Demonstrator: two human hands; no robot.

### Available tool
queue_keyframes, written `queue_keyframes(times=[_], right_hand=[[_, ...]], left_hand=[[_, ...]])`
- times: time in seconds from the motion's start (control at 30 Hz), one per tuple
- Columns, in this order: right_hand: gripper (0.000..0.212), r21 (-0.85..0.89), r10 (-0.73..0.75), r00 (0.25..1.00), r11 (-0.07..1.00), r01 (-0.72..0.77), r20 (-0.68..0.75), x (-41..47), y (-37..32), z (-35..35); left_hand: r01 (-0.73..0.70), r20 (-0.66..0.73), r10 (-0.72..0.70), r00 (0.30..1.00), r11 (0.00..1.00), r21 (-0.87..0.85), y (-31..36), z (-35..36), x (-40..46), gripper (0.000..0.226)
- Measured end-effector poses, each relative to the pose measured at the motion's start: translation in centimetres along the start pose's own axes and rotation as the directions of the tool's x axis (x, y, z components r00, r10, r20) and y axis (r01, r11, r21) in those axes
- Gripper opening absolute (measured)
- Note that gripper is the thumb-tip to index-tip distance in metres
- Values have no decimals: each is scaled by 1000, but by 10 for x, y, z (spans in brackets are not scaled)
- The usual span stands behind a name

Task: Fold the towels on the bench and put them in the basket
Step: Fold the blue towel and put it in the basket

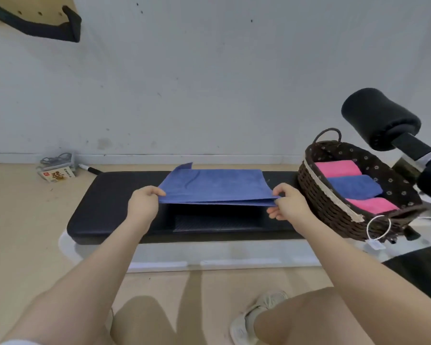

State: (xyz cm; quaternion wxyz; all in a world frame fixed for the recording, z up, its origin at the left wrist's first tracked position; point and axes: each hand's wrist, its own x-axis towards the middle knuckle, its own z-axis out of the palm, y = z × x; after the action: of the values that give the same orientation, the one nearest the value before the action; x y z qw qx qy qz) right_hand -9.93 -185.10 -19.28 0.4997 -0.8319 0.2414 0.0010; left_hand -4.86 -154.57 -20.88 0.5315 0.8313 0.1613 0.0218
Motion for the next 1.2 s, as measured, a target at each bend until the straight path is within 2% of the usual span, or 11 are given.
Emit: queue_keyframes(times=[0.1,0.2,0.33,0.47,0.57,0.63,0.73,0.87,0.97,1.1,1.2], right_hand=[[24,11,54,996,998,-55,73,-5,14,-7],[18,-20,75,986,997,-73,148,-13,22,-12],[24,-45,-3,976,999,13,219,-21,34,-12],[8,-92,-204,979,975,202,-15,-28,39,-9],[13,63,-276,961,959,278,-30,-36,38,-12],[16,93,-289,957,953,288,0,-39,38,-12],[23,14,-282,958,960,281,55,-37,39,-7],[18,-46,-163,986,985,165,39,-24,44,2],[21,-142,-81,997,987,80,-7,-4,50,9],[20,-216,-103,992,973,86,-68,22,39,17],[13,-336,-81,992,941,45,-94,45,28,23]], left_hand=[[39,64,-44,997,996,75,-12,0,-9,28],[-49,217,-17,976,954,296,-19,-3,-17,13],[-256,270,103,957,734,628,-32,-3,-17,38],[-330,216,250,944,744,581,-31,-10,-23,21],[-393,234,316,919,749,533,-27,-21,-33,13],[-494,366,351,862,743,451,-29,-27,-37,14],[-457,522,240,819,822,339,-31,-30,-42,15],[-356,565,126,815,878,318,-38,-30,-34,17],[-314,532,131,837,911,269,-41,-22,-24,14],[-332,391,235,890,921,203,-34,-2,-3,12],[-334,309,244,919,900,282,-28,16,21,10]])
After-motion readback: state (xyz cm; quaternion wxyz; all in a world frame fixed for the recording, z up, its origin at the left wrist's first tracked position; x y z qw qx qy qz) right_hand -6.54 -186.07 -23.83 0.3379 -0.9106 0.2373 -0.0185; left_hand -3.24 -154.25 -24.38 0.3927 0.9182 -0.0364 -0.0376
